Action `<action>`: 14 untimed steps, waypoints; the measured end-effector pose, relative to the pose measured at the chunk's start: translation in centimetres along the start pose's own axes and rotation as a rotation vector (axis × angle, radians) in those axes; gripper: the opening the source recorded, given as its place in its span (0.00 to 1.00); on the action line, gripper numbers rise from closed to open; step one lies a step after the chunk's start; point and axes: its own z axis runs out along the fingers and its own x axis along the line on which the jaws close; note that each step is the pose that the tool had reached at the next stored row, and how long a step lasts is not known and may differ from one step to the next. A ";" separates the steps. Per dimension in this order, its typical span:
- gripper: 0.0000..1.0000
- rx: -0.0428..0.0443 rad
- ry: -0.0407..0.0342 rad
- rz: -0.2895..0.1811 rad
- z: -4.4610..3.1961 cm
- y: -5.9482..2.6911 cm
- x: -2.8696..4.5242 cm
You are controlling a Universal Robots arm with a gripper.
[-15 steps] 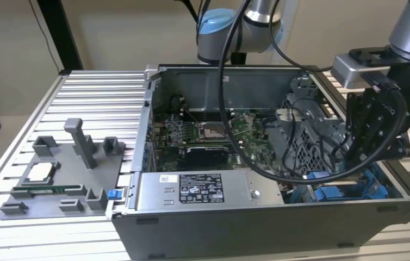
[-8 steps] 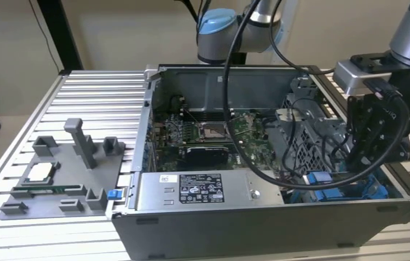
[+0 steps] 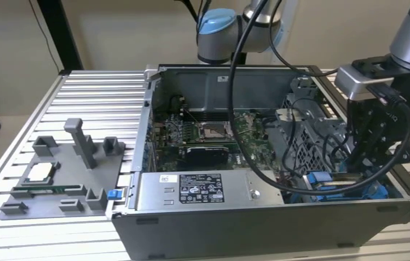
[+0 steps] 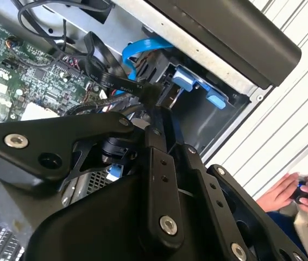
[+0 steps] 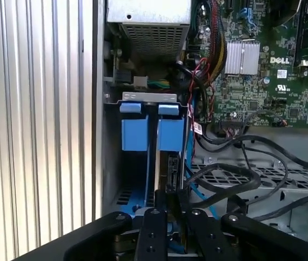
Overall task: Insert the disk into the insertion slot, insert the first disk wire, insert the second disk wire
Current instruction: 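Insert the first disk wire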
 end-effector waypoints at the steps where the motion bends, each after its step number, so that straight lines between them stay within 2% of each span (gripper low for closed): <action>1: 0.00 0.0016 -0.0027 -0.004 0.07 0.00 0.00; 4: 0.00 0.0065 -0.0080 -0.015 0.21 0.01 -0.01; 14: 0.00 0.0067 -0.0096 -0.016 0.42 0.02 -0.02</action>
